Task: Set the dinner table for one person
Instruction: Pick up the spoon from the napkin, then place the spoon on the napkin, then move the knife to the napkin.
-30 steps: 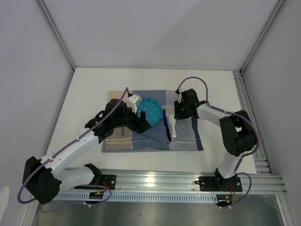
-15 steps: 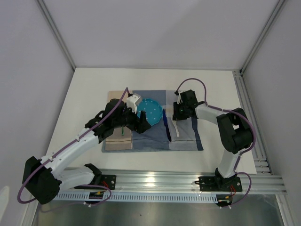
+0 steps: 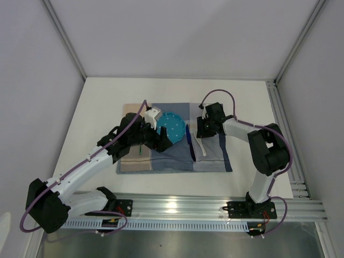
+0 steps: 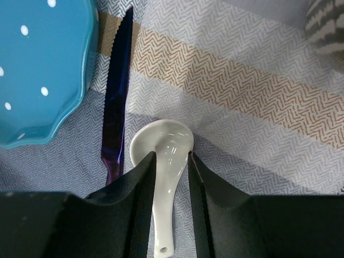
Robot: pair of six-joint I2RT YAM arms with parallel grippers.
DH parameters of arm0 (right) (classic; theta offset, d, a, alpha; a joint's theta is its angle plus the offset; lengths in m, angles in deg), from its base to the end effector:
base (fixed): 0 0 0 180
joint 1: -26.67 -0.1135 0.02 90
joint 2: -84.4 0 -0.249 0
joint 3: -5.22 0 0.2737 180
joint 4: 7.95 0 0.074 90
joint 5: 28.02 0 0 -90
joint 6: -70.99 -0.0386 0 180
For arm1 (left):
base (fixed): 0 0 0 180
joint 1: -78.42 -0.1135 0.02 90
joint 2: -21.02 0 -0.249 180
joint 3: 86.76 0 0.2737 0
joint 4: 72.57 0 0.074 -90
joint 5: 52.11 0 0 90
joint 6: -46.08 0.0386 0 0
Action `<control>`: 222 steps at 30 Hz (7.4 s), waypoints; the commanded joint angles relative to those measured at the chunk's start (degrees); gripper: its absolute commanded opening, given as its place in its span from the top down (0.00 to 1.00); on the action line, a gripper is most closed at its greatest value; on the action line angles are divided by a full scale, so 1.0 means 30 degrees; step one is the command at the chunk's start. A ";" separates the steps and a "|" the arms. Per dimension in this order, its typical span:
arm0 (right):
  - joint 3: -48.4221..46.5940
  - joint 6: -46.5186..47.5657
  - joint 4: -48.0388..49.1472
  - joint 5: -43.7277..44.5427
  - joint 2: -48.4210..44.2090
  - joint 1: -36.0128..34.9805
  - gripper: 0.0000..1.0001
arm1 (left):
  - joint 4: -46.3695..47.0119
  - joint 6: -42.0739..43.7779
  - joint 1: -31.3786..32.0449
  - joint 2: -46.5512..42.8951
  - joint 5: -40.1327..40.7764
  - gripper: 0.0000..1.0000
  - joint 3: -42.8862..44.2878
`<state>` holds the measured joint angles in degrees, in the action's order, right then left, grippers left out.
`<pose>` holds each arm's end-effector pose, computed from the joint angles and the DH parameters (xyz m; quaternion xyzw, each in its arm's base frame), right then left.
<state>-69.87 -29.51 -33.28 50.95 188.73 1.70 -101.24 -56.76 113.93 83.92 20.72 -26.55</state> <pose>0.3462 0.1694 0.1299 -0.1484 0.9369 0.1795 0.2606 0.2169 -0.1688 0.2646 0.2411 0.8309 -0.3170 0.3884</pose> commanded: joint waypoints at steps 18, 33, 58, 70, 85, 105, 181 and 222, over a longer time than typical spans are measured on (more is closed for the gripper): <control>-0.0605 0.0307 -0.0348 -0.0134 0.0320 -0.0319 0.60 | 0.0180 0.0530 0.0147 -0.0222 -0.0136 0.18 0.0234; -0.1015 0.0190 -0.0700 -0.0426 0.1082 -0.0289 1.00 | 0.0180 0.0560 0.0147 -0.0076 -0.0166 0.18 0.0322; 0.0623 -0.5749 0.0265 0.4758 -0.2667 0.0238 1.00 | 0.0357 0.0560 0.0147 0.0217 -0.0341 0.18 0.0293; 0.4023 -1.1501 0.2868 0.8569 -0.5071 -0.1637 1.00 | 0.0503 0.0501 0.0147 0.0188 -0.0547 0.18 0.0204; 0.1651 -0.8160 0.2727 0.7192 -0.3049 -0.0378 1.00 | 0.0474 0.0501 0.0147 -0.0281 -0.0459 0.18 -0.0088; 0.1563 -0.6050 0.2142 0.5492 -0.2142 0.0531 1.00 | 0.0561 0.0472 0.0147 -0.0193 -0.0547 0.18 -0.0059; 0.1212 -0.5143 0.3374 -0.0896 -0.0178 -0.1666 0.68 | 0.0473 0.0443 0.0147 -0.0017 -0.0283 0.18 0.0029; -0.0575 -0.3735 -0.1517 0.4253 0.4361 -0.3305 0.71 | 0.0503 0.0501 0.0147 0.0012 -0.0254 0.18 0.0029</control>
<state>-73.79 -42.97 -28.34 53.62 194.68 -6.34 -100.83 -56.30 113.95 84.64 20.13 -26.55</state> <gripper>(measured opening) 0.296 0.821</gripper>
